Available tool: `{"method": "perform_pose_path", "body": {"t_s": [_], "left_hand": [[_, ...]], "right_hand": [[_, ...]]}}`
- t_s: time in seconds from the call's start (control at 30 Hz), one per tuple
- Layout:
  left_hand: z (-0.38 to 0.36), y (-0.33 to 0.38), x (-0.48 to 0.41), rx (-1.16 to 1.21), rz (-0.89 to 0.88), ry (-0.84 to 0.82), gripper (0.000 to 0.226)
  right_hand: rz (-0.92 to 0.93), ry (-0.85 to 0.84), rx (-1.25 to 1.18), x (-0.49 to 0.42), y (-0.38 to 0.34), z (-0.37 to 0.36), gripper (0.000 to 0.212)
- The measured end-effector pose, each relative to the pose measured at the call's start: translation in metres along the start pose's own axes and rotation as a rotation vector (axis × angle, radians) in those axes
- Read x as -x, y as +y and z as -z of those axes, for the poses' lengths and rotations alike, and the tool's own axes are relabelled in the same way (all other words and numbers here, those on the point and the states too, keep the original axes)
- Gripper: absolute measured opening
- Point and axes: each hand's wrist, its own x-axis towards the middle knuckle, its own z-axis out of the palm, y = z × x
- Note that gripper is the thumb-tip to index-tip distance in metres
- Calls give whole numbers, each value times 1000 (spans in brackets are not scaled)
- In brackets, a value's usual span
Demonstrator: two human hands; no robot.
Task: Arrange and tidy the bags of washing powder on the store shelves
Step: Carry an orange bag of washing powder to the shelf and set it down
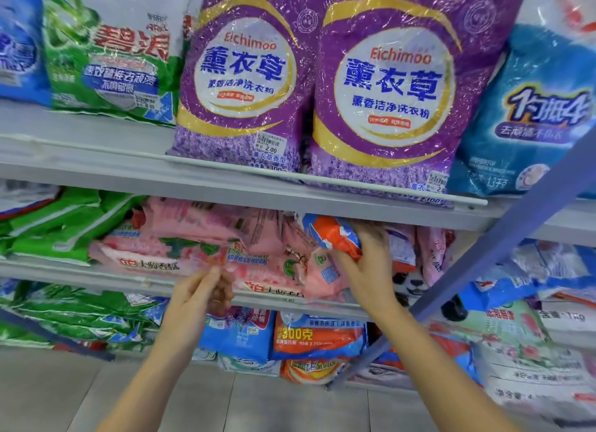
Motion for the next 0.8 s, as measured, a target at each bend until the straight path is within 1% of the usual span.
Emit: {"method": "perform_pose_path", "body": {"t_s": [0.07,0.13,0.2,0.23,0.3,0.33,0.37,0.4,0.43,0.47,0.53,0.6,0.63,0.7,0.73,0.77,0.8], "left_hand": [[-9,-14,-1,-25,134,-68,26],[-18,-27,-1,-12,278,-136,27],[-30,-33,0,47,427,-210,34],[-36,-35,1,72,494,-249,41],[-53,-44,1,119,590,-321,55],[-61,-48,2,196,643,-352,63],[-69,-52,3,332,703,-371,72],[-78,-53,5,506,768,-371,81],[-85,-55,8,682,827,-351,86],[-91,-56,11,811,858,-329,89],[-101,-56,16,985,832,-301,93],[-109,-59,21,1086,758,-303,100],[-114,-58,23,1115,746,-310,97],[-120,-53,25,1134,718,-311,79],[-120,-48,28,1122,678,-337,71],[-124,-46,30,1083,624,-354,66],[-113,-36,35,1096,562,-377,66]], "right_hand": [[-61,-30,-178,19,-16,6,36],[-136,-58,-378,32,-32,15,29],[-180,-55,-569,38,-42,24,25],[-197,-47,-624,39,-47,30,23],[-225,-31,-713,39,-55,41,27],[-247,-18,-782,38,-59,46,25],[-270,-7,-849,38,-63,50,20],[-284,4,-918,39,-62,53,29],[-306,5,-982,39,-64,56,44],[-334,26,-1045,40,-65,58,54],[-392,68,-1137,40,-71,64,61],[-421,85,-1202,40,-76,73,62],[-422,96,-1228,40,-76,78,64],[-448,92,-1347,33,-69,89,72],[-458,57,-1427,30,-67,95,72],[-450,34,-1495,27,-73,98,66],[-434,100,-1391,28,-76,103,60]]}}
